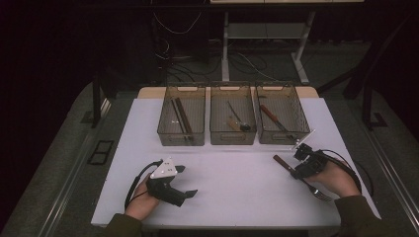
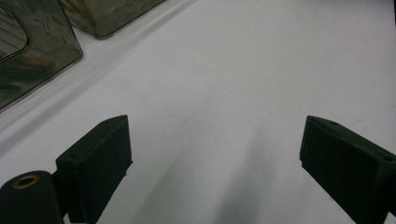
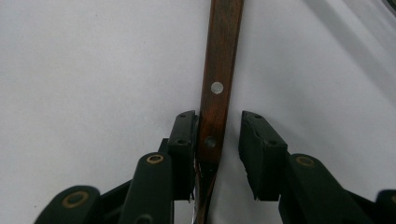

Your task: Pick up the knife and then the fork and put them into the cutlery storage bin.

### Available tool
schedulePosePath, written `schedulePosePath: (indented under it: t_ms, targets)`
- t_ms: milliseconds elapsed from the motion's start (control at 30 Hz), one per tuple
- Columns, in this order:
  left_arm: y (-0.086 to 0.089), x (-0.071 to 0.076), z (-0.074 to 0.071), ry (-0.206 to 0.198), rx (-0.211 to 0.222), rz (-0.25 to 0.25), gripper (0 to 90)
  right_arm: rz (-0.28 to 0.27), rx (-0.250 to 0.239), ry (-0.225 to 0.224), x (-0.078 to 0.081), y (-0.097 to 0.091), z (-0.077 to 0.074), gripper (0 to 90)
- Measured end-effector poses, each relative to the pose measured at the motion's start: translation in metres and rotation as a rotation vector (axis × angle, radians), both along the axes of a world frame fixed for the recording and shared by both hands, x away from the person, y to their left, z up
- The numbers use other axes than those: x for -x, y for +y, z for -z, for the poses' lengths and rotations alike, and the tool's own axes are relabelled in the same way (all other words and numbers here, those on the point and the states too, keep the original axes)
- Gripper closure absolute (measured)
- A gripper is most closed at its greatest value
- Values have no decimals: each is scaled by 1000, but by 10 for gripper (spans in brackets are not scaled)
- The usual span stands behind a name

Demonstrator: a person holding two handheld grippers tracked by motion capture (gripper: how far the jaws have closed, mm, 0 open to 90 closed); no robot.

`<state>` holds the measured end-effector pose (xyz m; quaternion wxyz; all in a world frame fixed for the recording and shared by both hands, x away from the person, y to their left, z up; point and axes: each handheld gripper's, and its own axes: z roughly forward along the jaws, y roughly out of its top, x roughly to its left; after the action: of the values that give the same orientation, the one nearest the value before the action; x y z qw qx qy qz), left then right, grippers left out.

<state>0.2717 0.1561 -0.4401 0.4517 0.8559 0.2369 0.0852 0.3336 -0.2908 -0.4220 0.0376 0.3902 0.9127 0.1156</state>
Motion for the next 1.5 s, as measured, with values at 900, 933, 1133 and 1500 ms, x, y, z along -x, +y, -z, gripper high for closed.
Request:
schedulePosePath:
  t_ms: [900,933,1133,1500]
  targets:
    - [0,1,0,-4,-2,4,86,20,-68,-20,1,-9,-7,771]
    - [0,1,-1,-4,-2,5,86,24,-83,-31,2,-11,-8,771]
    - [0,1,-1,-8,-4,8,86,60,-209,-95,6,-28,-16,771]
    - [0,1,-1,-8,-4,8,86,117,-351,-178,10,-48,-25,771]
